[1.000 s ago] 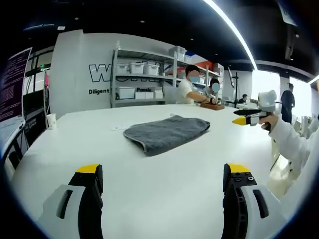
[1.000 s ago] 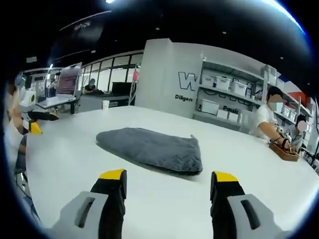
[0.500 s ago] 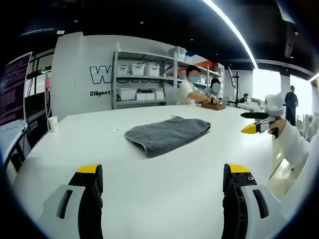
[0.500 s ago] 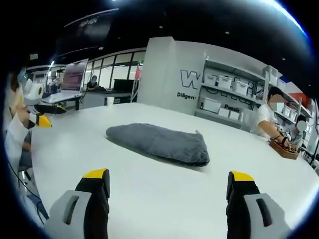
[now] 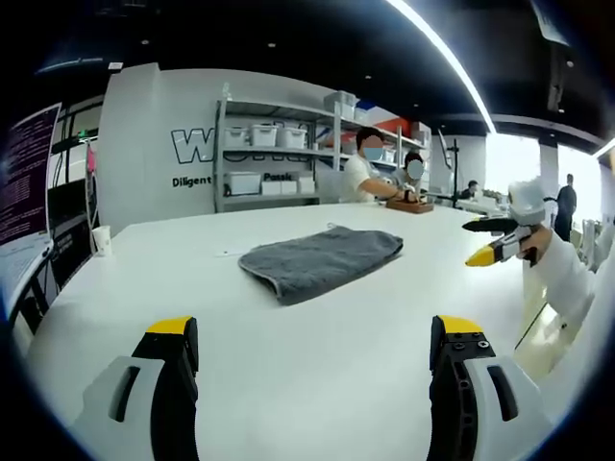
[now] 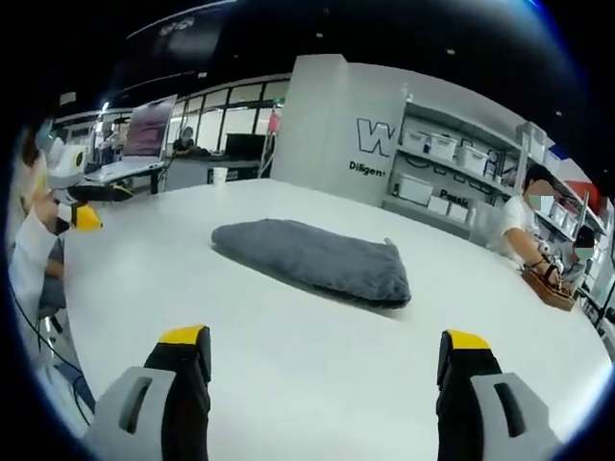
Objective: Open the folded towel by lifting each exposed corner and separating the folded layers until the towel lies flat within the target outline without major curled edges
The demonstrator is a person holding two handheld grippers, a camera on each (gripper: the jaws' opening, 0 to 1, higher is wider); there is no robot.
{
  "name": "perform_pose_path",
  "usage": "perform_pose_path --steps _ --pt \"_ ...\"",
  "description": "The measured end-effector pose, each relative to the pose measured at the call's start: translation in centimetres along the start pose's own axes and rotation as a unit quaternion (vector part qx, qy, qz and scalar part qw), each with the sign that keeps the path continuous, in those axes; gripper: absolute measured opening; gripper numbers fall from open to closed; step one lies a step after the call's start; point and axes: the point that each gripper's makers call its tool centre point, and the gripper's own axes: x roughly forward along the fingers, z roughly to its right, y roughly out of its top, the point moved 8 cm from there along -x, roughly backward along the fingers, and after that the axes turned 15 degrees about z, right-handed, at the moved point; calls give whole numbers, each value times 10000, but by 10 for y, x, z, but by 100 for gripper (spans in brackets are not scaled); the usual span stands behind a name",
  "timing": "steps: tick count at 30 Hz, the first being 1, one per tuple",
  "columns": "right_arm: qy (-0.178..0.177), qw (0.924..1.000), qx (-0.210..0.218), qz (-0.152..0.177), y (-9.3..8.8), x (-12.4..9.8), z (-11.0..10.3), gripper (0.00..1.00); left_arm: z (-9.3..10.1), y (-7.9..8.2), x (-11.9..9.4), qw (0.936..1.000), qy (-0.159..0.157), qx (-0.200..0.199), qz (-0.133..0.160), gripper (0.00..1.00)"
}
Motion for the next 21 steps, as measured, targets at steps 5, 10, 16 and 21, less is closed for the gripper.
perform_pose_path --steps 5,10,16,21 --pt "18 9998 -204 64 10 10 -1 99 -2 1 -3 10000 21 2 13 100" --pt "176 9978 -623 127 25 25 -6 99 -3 2 -5 10000 38 -8 49 100" --pt "483 9931 -1031 295 47 53 -24 98 -5 3 -8 9999 82 -11 88 100" --pt "774 9857 -1450 382 63 83 -44 96 -5 2 -9 9999 94 -41 101 100"
